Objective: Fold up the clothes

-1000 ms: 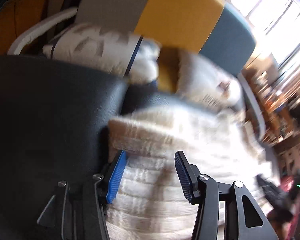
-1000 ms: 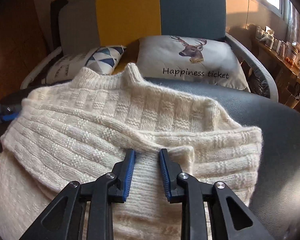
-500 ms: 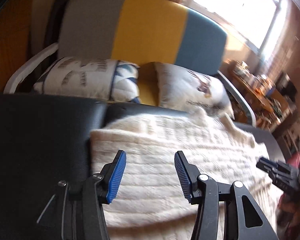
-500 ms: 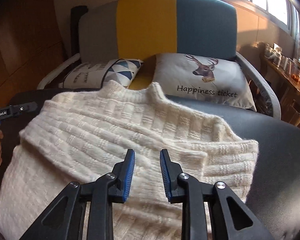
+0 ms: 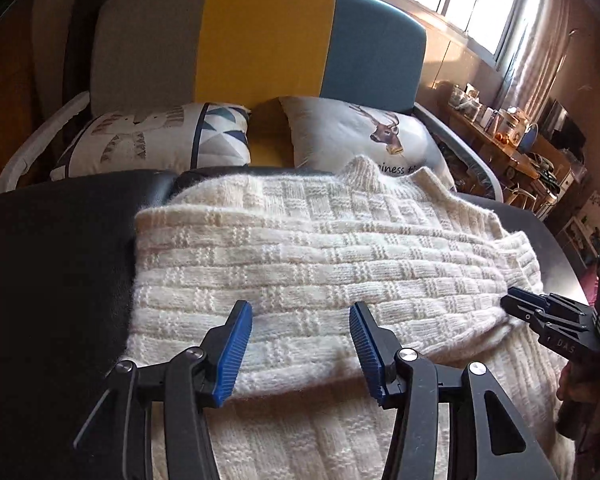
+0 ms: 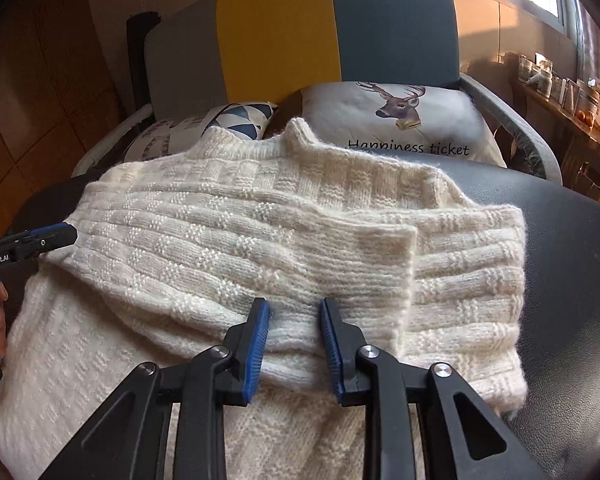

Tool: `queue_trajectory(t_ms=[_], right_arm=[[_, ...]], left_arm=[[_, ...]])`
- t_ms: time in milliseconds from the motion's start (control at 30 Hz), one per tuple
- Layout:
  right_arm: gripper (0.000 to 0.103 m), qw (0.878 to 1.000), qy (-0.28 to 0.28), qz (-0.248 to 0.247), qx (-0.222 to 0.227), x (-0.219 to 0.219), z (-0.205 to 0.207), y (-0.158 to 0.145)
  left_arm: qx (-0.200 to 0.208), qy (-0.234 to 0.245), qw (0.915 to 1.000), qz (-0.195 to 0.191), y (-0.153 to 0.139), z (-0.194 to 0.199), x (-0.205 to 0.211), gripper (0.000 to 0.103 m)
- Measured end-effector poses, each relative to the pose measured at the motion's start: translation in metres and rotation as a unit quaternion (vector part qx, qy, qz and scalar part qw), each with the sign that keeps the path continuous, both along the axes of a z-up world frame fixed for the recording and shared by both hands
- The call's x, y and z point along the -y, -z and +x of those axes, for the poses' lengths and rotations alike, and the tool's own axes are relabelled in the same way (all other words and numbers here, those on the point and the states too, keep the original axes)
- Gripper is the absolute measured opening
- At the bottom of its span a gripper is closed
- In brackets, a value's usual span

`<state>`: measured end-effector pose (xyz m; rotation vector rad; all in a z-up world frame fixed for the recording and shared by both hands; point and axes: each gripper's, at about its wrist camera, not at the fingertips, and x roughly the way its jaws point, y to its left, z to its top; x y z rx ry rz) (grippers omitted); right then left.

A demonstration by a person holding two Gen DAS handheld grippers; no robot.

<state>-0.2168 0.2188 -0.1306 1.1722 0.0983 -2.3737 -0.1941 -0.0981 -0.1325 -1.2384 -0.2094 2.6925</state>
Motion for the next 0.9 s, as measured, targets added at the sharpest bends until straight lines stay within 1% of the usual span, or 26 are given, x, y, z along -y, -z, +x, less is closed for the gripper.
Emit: queue_trajectory(t_ms=[67, 133, 200, 267, 333, 367, 433, 467, 533, 600, 633, 700, 733, 833, 900], right_arm=[[0.025, 1.0, 0.011, -0.018, 0.0, -0.004, -0.003, -0.013], [0.025, 0.999, 0.014, -0.03, -0.004, -0.005, -0.01, -0.024], [0.025, 1.0, 0.015, -0.026, -0.005, -0.002, -0.022, -0.027], [0.025, 0.999, 0.024, -0.026, 0.005, 0.001, -0.036, -0.022], [0.025, 0.999, 0.04, -0.007, 0.019, 0.001, -0.048, -0.01], [0.025, 0.998, 0.049, 0.006, 0.026, 0.0, -0.054, -0.003], [0.025, 0.998, 0.053, 0.004, 0.016, -0.002, -0.052, 0.004], [0.025, 0.999, 0.054, -0.001, 0.007, -0.003, -0.049, 0.007], [0.025, 0.999, 0.052, 0.005, -0.01, -0.001, -0.041, 0.009], [0.025, 0.999, 0.052, 0.005, -0.011, -0.001, -0.041, 0.008], [0.025, 0.999, 0.052, 0.004, -0.008, -0.002, -0.042, 0.007], [0.025, 0.999, 0.052, 0.001, -0.003, -0.003, -0.043, 0.005], [0.025, 0.999, 0.052, 0.0, 0.0, -0.003, -0.044, 0.004], [0.026, 0.998, 0.064, -0.007, 0.015, -0.01, -0.039, -0.007], [0.027, 0.997, 0.073, -0.019, 0.02, -0.016, -0.027, -0.016]], left_arm=[[-0.016, 0.007, 0.9998, -0.007, -0.01, 0.004, -0.003, 0.052], [-0.021, 0.007, 0.9996, -0.016, -0.016, -0.004, 0.0, 0.052], [-0.021, -0.009, 0.9995, -0.021, -0.017, -0.017, 0.009, 0.052], [-0.006, -0.036, 0.9993, -0.006, -0.012, -0.034, 0.027, 0.052], [0.012, -0.067, 0.9977, 0.008, -0.004, -0.052, 0.045, 0.052], [0.025, -0.082, 0.9963, 0.012, 0.004, -0.058, 0.053, 0.052], [0.064, -0.092, 0.9932, 0.028, 0.026, -0.07, 0.065, 0.052], [0.057, -0.093, 0.9935, 0.03, 0.03, -0.069, 0.066, 0.052], [0.048, -0.088, 0.9949, 0.014, 0.03, -0.064, 0.061, 0.052], [0.048, -0.086, 0.9952, 0.001, 0.029, -0.063, 0.056, 0.053], [0.049, -0.087, 0.9949, 0.009, 0.027, -0.062, 0.058, 0.053], [0.039, -0.102, 0.9928, 0.049, 0.016, -0.053, 0.067, 0.052], [0.027, -0.11, 0.9913, 0.066, 0.009, -0.043, 0.072, 0.052], [-0.003, -0.115, 0.989, 0.093, -0.011, -0.003, 0.08, 0.053], [-0.01, -0.11, 0.9887, 0.101, -0.016, 0.025, 0.08, 0.053]])
